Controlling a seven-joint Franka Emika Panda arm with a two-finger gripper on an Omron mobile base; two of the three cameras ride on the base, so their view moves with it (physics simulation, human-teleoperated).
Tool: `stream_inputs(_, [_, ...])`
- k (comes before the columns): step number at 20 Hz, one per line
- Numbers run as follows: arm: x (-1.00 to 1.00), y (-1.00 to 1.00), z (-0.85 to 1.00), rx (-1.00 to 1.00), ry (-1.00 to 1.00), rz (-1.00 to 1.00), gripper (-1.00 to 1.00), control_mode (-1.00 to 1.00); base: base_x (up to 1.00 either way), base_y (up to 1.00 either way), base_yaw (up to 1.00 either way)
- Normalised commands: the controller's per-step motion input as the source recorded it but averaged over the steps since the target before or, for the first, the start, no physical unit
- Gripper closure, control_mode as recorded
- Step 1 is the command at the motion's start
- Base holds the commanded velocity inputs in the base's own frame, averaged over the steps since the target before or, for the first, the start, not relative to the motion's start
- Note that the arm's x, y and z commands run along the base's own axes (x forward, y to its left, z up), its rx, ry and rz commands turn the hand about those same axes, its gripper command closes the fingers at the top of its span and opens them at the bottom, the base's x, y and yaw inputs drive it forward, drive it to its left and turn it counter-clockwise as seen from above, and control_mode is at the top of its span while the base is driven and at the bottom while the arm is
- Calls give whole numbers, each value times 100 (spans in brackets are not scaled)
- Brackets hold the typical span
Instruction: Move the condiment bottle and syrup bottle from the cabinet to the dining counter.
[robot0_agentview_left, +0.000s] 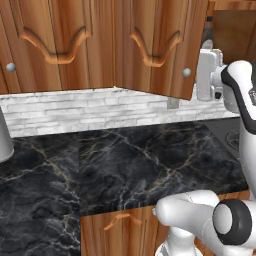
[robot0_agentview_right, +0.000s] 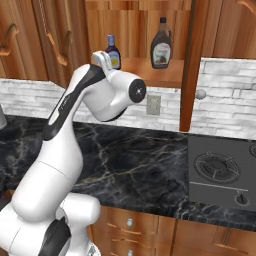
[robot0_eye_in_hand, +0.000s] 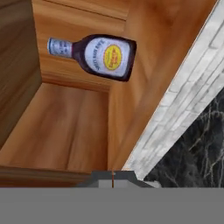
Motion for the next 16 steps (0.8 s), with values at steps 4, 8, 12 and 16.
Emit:
stream_inputs(4, [-9,45,0,0,-4,16,100,-100,0,0,0])
stream_inputs(8, [-75,64,0,-2,-7,19,100,-100,0,0,0])
stream_inputs(12, [-100,96,0,-13,-28,15,100,-100,0,0,0])
stream_inputs(16, [-100,100,0,-21,-37,11,100,-100,0,0,0])
